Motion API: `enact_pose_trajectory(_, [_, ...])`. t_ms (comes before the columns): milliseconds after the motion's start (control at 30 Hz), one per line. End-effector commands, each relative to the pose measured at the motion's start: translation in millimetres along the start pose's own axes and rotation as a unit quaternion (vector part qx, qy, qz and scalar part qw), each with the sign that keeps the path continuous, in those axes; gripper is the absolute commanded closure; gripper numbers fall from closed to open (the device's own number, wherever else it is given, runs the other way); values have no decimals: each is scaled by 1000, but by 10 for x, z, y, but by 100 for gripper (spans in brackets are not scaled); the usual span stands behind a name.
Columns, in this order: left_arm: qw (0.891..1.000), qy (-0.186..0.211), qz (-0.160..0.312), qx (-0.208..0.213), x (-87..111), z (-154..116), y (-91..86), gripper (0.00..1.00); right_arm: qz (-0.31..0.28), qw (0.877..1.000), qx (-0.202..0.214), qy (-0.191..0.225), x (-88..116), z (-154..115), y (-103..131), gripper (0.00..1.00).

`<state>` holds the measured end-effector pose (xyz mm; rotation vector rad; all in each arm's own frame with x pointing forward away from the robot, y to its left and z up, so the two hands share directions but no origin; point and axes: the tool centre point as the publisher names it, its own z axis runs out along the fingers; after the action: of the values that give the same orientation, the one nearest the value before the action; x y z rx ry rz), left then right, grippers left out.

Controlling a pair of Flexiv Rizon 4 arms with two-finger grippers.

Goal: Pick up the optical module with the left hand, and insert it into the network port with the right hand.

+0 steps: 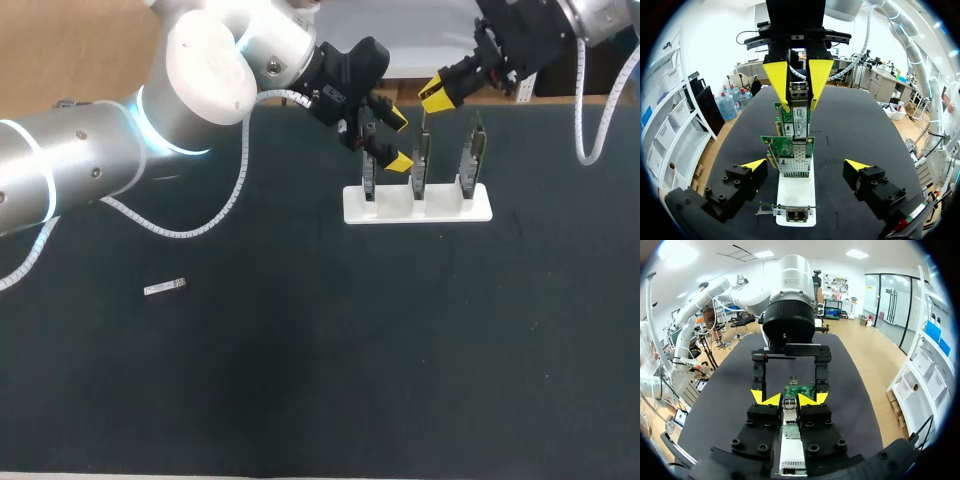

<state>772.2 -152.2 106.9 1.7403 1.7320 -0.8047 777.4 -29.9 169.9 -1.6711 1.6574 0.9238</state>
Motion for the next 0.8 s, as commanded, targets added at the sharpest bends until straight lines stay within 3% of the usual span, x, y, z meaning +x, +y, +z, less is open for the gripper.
enact_pose_trajectory(33, [1000, 2, -1, 1, -9, 4, 17, 0, 3, 1000, 1, 3, 26, 15, -4, 100])
enact_pose_trajectory(800, [1000, 2, -1, 1, -9, 4, 17, 0, -7, 1000, 10, 0, -24, -7, -22, 100])
